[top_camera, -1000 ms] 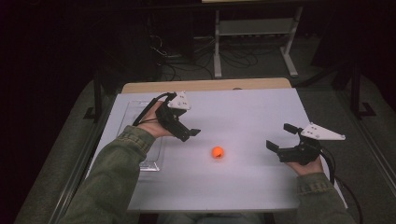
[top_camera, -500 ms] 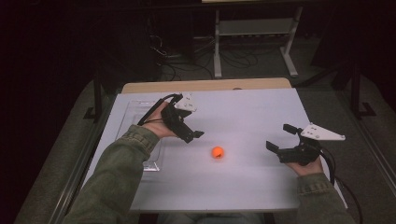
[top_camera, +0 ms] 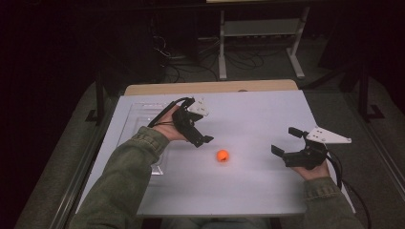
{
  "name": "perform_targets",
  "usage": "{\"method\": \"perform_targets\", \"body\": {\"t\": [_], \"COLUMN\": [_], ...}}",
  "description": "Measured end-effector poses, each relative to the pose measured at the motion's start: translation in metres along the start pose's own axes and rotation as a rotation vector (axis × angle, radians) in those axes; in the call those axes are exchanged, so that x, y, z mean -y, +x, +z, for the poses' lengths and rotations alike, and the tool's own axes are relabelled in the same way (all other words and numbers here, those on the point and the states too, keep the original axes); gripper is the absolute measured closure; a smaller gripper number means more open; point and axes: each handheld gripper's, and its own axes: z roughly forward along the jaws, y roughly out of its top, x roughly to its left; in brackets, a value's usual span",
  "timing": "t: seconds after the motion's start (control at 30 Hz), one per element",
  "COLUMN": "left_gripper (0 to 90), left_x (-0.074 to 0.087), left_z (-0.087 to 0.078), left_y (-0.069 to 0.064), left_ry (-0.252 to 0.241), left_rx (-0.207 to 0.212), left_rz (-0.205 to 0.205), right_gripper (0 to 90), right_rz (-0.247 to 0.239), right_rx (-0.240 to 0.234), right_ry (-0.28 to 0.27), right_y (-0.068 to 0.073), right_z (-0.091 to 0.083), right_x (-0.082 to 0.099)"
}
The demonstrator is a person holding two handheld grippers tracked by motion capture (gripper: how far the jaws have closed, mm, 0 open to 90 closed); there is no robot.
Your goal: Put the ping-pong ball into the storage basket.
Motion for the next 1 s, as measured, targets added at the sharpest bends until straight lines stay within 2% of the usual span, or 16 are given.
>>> {"method": "perform_targets", "body": {"t": [0.33,0.47,0.7,1.0], "left_gripper": [0.0,0.0,0.0,0.0], "left_x": [-0.006,-0.004,-0.004,-0.003], "left_z": [0.014,0.023,0.027,0.038], "left_y": [-0.002,-0.003,-0.002,-0.003], "left_ry": [0.030,0.076,0.079,0.109], "left_rx": [0.030,0.046,0.046,0.063], "left_rz": [0.016,0.037,0.026,0.040], "right_gripper": [0.0,0.0,0.0,0.0], "right_rz": [-0.002,-0.002,-0.005,-0.008], "right_rx": [-0.005,-0.003,-0.006,-0.007], "right_ry": [0.001,0.000,0.002,0.001], "right_y": [0.001,0.001,0.001,0.002], "right_z": [0.000,0.000,0.000,0.001], "right_x": [0.000,0.000,0.001,0.001]}}
